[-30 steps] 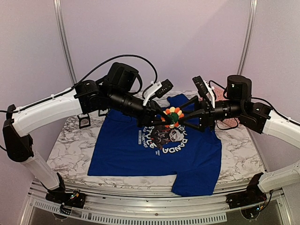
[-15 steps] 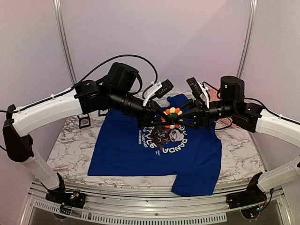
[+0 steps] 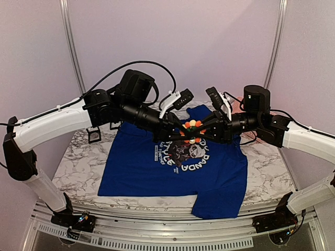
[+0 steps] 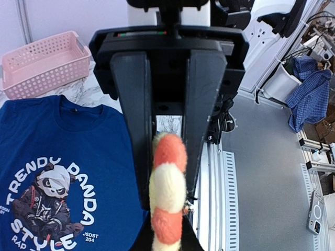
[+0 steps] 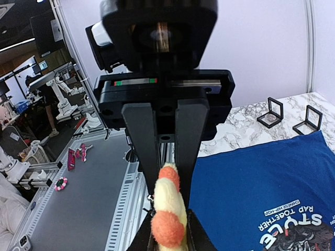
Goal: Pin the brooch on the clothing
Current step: Pass from the left arm to the right, then pass from the right arm to the left
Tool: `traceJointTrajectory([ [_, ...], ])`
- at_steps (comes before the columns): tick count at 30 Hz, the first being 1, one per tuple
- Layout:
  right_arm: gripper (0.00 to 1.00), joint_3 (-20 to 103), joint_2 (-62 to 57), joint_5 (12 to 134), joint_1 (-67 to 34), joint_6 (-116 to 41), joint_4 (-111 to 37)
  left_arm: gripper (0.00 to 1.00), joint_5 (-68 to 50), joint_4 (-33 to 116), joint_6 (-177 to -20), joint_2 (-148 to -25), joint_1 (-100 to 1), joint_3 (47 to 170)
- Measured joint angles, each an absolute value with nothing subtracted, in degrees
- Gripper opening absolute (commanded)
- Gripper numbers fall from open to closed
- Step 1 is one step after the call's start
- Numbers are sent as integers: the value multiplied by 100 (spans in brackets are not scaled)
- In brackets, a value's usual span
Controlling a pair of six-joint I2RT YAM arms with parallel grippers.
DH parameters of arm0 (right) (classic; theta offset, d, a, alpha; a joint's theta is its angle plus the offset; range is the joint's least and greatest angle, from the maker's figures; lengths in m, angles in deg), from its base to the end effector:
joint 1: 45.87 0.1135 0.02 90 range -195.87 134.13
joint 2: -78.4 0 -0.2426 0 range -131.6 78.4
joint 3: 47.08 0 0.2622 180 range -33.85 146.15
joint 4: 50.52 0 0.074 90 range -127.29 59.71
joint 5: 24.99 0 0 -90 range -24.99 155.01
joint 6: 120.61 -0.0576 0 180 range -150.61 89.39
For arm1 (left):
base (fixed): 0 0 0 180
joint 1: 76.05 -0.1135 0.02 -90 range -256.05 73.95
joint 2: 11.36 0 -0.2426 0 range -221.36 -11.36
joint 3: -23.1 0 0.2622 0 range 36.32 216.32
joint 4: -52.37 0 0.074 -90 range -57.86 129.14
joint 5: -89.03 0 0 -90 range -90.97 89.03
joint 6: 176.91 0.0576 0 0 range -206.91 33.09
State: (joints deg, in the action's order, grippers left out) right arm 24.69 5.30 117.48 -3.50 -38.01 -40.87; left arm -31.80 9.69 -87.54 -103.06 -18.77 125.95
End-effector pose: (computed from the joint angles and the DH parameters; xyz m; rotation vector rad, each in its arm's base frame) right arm 0.2047 0.2485 0.3188 -1.2193 1.4738 1.4071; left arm 0.1858 -0.3438 0.3421 1.3631 1.8025 -1.1440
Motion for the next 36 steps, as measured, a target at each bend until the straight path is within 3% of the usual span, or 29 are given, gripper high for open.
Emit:
traceJointTrajectory([
  [8,0,2456,528,11813,-354,-3899,-4189,0,-3267,960,-8703,-10286,-1877,12595],
  [14,0,2343,497,11857,-354,-4067,-4482,0,-3261,934,-8684,-10286,-1877,12595],
  [17,0,2260,482,11824,-354,-4174,-4677,31,-3239,912,-8642,-10284,-1892,12595],
  [20,0,2120,495,11551,-350,-4312,-4937,47,-3176,943,-8550,-10284,-1910,12571],
  [23,0,1984,583,11192,-343,-4415,-5033,56,-3158,1019,-8448,-10203,-1945,12422],
  [27,0,1927,764,10838,-339,-4524,-5186,55,-3221,1238,-8454,-9993,-1988,12125],
  [31,0,1853,972,10611,-339,-4644,-5474,40,-3353,1594,-8642,-9893,-2045,11913],
  [36,0,1735,1033,10602,-339,-4821,-5842,36,-3552,2300,-9033,-9901,-2192,11757],
])
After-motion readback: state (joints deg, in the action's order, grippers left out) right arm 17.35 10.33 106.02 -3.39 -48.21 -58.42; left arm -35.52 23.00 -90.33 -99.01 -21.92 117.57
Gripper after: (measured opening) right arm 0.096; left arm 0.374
